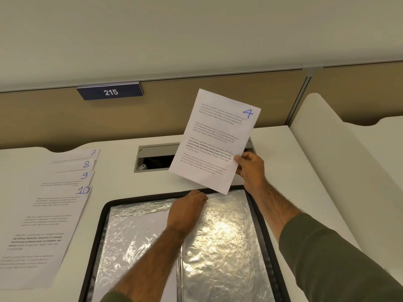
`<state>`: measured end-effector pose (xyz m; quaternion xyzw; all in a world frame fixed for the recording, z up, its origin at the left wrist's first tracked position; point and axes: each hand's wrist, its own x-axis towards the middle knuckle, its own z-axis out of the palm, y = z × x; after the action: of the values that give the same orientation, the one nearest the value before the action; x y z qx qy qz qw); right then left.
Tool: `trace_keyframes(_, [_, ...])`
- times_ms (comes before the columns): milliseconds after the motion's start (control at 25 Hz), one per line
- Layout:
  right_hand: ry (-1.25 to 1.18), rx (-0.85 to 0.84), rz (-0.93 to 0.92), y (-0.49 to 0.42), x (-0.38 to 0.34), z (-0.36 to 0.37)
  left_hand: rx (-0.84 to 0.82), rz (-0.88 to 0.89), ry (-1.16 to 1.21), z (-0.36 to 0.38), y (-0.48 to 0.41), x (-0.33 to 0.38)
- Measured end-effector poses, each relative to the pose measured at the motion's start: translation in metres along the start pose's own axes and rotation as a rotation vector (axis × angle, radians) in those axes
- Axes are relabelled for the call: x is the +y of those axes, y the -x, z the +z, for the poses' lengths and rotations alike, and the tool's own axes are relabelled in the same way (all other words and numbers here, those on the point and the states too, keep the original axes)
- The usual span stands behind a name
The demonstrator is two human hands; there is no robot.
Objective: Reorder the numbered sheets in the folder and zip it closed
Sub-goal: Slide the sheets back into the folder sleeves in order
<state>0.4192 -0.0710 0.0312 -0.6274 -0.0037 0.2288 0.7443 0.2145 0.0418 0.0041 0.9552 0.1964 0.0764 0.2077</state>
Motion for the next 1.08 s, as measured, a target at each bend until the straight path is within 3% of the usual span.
trace_keyframes(440, [-0.044,0.056,0.009,0.0,-0.002,0.013,0.005,-0.041,0.037,-0.003,0.003,0.001])
trace_keyframes(880, [0.265,-0.014,-0.047,-0.001,-0.013,-0.018,0.012,-0.019,0.043,-0.014,-0.003,0.003])
trace_keyframes(1080, [0.318,-0.096,0.009,-0.002,-0.015,-0.022,-0.017,-0.009,0.046,-0.015,-0.009,-0.001])
